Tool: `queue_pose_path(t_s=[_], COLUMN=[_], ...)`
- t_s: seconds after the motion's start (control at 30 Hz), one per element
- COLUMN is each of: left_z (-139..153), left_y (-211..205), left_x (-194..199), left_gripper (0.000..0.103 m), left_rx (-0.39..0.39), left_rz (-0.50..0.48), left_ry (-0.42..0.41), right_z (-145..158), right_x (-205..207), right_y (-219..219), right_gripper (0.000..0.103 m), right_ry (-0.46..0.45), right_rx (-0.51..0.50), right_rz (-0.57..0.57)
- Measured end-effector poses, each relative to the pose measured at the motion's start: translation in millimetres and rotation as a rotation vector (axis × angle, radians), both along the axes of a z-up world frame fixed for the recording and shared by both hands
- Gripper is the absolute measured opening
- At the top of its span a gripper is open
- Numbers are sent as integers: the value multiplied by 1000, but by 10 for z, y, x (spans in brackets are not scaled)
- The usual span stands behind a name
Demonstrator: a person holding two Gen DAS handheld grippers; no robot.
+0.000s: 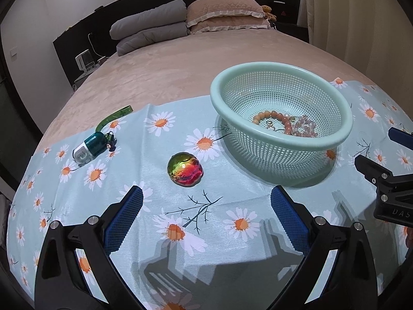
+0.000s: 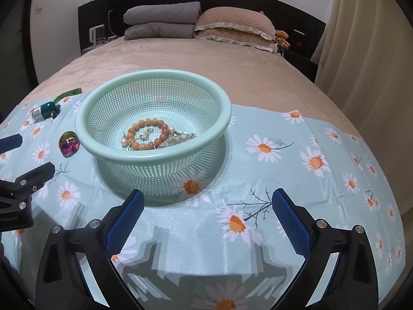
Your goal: Organize jewelry
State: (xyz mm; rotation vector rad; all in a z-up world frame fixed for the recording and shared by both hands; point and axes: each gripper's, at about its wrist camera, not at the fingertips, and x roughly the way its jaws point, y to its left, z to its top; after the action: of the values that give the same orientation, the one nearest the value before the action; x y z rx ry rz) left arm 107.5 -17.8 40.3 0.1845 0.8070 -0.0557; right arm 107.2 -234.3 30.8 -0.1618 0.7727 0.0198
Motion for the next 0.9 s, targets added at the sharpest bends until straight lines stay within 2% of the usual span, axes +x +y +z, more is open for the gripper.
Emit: queue_pose_path(t_s=[0.7,0.9], left_z=[31,61], left_y=[16,75], left_x=[-27,-8], left_gripper=[97,97], left_rx=[-16,-57], left_rz=[-6,12], left_ry=[-6,-5], right_z=[-11,-10], right_x=[-12,-18], right_y=[12,22], right_gripper=[95,95], right_ry=[1,0], right_rx=[-4,-9], right_rz=[15,18])
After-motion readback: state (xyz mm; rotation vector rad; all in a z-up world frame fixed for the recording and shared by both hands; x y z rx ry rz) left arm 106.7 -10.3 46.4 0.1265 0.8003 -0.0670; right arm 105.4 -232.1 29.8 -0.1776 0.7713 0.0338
